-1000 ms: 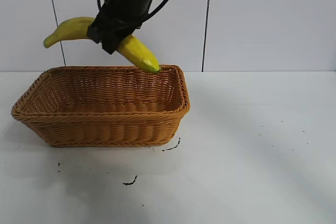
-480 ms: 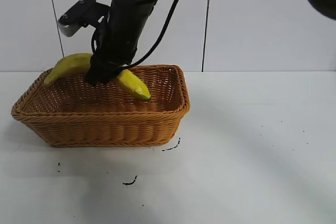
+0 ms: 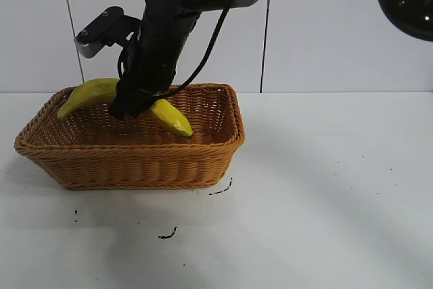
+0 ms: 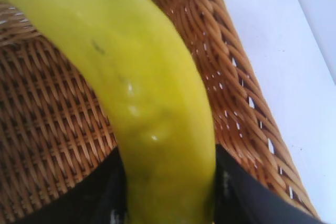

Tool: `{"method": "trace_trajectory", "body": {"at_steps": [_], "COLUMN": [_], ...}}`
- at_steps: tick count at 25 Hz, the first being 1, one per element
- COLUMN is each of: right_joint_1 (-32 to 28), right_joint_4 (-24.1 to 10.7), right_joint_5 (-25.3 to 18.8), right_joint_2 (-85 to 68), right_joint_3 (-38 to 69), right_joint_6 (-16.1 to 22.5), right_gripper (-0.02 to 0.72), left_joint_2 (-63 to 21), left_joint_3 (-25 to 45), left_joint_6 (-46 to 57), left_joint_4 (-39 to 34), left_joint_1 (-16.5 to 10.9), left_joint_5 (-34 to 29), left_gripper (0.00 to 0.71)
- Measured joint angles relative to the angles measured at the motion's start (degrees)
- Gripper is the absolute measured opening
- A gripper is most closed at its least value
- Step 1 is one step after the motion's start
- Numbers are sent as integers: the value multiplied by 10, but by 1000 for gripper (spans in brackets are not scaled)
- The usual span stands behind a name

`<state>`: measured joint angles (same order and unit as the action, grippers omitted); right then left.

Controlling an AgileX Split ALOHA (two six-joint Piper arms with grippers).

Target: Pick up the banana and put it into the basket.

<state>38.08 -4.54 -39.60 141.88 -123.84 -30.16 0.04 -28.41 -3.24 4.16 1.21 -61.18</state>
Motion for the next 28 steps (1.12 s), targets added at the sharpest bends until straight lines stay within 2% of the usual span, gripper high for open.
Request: {"method": "trace_trajectory", "body": {"at_steps": [3, 5, 8, 11, 14, 17, 22, 28], "right_joint_1": [0, 0, -1, -13, -44, -88, -168, -264], "right_joint_4": [0, 0, 0, 6, 13, 28, 45, 45], "right_joint_5": [0, -1, -25, -85, -141, -183, -223, -254], "right_joint_2": [-13, -33, -63, -85, -91, -91, -91, -91], "right_joint_3": [0, 0, -5, -16, -28, -38, -43, -43], "right_joint_6": [8, 41, 146, 254, 314, 334, 357, 351], "right_gripper": [619, 619, 619, 619, 619, 619, 619, 619], "left_joint_2": [0, 0, 0, 0, 0, 0, 0, 0], "left_joint_3": [0, 0, 0, 0, 0, 0, 0, 0], "left_joint_6": [0, 0, 0, 0, 0, 0, 0, 0], "left_joint_4": [0, 0, 0, 0, 0, 0, 0, 0], "left_joint_1": [0, 0, 0, 0, 0, 0, 0, 0], "left_joint_5": [0, 0, 0, 0, 0, 0, 0, 0], "left_gripper": [690, 690, 690, 690, 690, 690, 690, 690]}}
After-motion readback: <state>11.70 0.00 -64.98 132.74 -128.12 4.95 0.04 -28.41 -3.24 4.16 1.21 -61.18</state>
